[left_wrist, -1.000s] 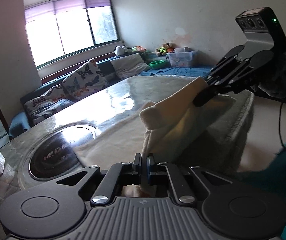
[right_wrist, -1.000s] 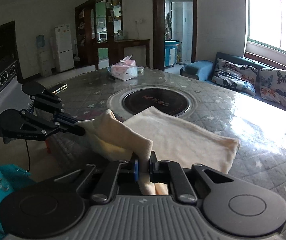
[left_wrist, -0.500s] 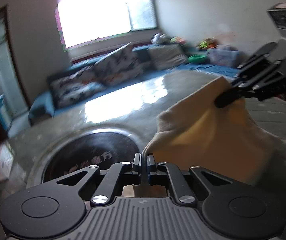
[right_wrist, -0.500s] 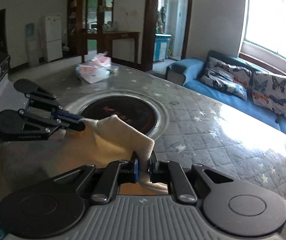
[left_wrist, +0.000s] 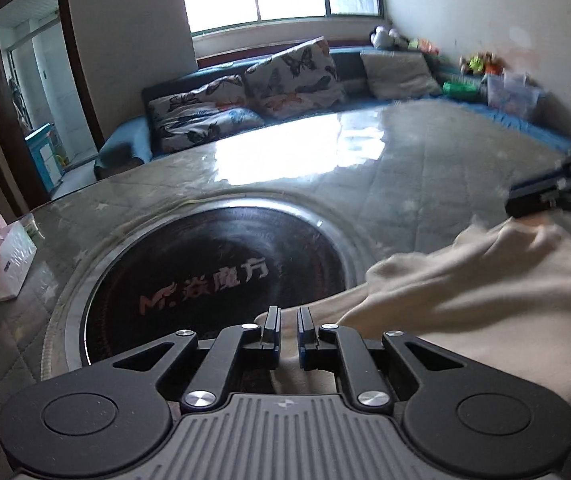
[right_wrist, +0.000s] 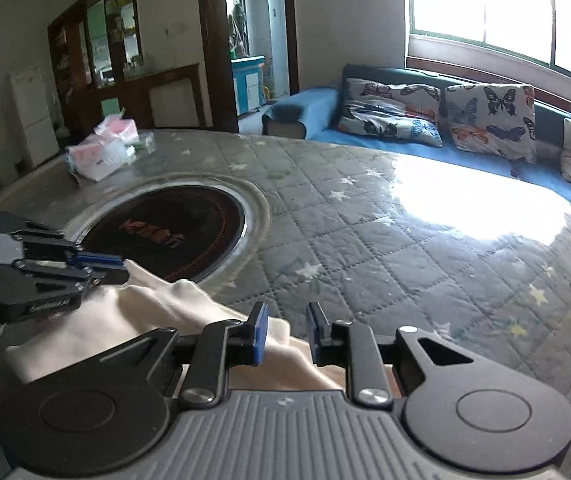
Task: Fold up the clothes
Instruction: 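Lay the hem over the collar with both grippers and release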
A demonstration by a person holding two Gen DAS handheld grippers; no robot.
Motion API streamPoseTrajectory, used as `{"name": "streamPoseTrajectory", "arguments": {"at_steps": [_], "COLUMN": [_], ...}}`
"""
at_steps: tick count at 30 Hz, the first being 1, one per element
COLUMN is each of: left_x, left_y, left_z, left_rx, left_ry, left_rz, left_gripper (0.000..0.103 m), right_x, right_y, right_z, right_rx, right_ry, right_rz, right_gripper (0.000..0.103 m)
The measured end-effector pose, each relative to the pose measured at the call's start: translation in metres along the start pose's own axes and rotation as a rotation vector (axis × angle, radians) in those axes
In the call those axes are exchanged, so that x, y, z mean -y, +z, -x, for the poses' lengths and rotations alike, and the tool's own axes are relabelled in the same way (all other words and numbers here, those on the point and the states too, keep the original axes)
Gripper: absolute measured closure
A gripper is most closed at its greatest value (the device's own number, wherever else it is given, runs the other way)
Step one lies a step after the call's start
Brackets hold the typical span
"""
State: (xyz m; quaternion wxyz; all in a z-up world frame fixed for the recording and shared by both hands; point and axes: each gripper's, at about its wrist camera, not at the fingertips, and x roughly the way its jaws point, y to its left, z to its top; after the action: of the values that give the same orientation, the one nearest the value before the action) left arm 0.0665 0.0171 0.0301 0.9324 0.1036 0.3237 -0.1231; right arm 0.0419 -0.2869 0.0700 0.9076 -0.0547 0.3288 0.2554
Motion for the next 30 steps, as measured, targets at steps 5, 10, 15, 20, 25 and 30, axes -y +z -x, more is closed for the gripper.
{"name": "streamPoseTrajectory", "arguments": {"at_steps": [5,10,15,20,25,30], "left_x": [0.016,0.028,0.033,0.038,0.049,0.053], "left_y": [0.004,0.003,0.002,0.003,0.009,0.009], "left_z": [0.013,0.001,-0.011,-0.011,-0.008,-0.031], "left_rx": [0.034,0.003,-0.019,0.008,0.073,0.005], "left_ry": [-0.07,-0.104,-0.126,-0.104,-0.066,-0.043], "left_rz": [-0.056,-0.113,-0.147,-0.193,-0.218,-0.206], "left_gripper": [0.087,0.073,0.073,0.094,0.095,0.091], "right_x": [-0.005,0.001,-0.003,-0.005,-0.01,-0.005], "right_y": [-0.006,-0.006,-0.003,-0.006,-0.002,-0.005], "right_z": [0.013,0.0,-0.02,-0.03,-0.02,-0.037], "right_rx": [-0.023,-0.051,-0.082,-0.097,-0.024,-0.061], "right_ry": [0.006,0.022,0.033,0.027,-0.034,-0.072], "right_rz": [0.04,0.02,0.047,0.041,0.058,0.028], "right_gripper": [0.074,0.072,0.072,0.091,0.093,0.089]}}
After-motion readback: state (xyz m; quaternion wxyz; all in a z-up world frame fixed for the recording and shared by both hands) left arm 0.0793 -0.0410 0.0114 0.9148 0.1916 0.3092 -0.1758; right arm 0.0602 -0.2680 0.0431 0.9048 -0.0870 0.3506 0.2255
